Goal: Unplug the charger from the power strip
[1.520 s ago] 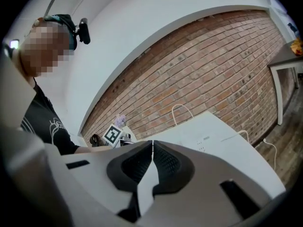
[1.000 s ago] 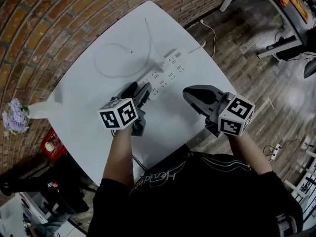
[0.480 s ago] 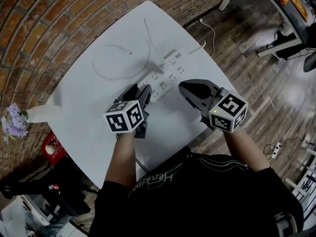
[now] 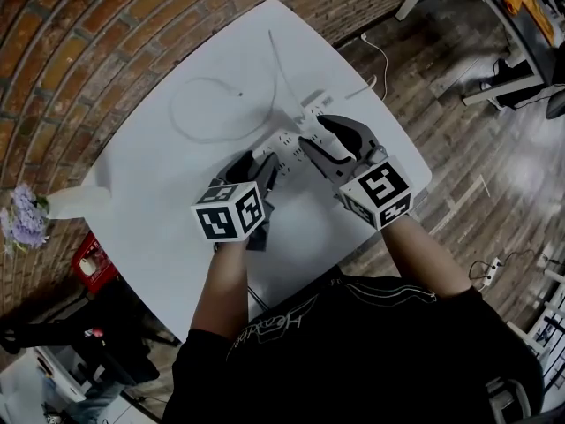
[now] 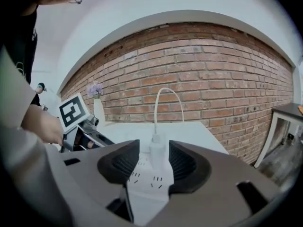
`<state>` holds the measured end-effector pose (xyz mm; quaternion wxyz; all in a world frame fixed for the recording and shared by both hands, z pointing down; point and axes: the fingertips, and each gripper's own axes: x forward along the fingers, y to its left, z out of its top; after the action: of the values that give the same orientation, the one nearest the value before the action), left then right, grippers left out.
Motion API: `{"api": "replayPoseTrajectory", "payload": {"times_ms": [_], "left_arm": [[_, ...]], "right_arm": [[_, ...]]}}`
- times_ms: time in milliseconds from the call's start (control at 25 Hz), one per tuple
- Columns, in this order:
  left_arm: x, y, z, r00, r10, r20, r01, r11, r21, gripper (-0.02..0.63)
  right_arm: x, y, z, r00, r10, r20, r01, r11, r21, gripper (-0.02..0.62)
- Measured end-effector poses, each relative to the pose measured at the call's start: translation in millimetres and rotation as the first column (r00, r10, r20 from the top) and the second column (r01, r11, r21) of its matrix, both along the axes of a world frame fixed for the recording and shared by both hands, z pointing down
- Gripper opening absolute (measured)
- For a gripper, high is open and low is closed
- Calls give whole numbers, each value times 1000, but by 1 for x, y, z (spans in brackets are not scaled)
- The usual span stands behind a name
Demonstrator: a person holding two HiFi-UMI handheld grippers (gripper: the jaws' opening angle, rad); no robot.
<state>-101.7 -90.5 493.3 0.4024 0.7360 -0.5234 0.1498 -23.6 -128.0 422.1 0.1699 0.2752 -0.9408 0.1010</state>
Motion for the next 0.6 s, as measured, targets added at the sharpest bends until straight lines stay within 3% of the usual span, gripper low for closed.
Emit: {"api": "replayPoseTrajectory", "payload": {"times_ms": [600], "left_arm": [[-1, 0, -1, 1000, 1, 5, -1, 1000, 5, 209]], "right_arm": [[-22, -25, 31, 983, 107, -148, -109, 994, -5, 178]]}}
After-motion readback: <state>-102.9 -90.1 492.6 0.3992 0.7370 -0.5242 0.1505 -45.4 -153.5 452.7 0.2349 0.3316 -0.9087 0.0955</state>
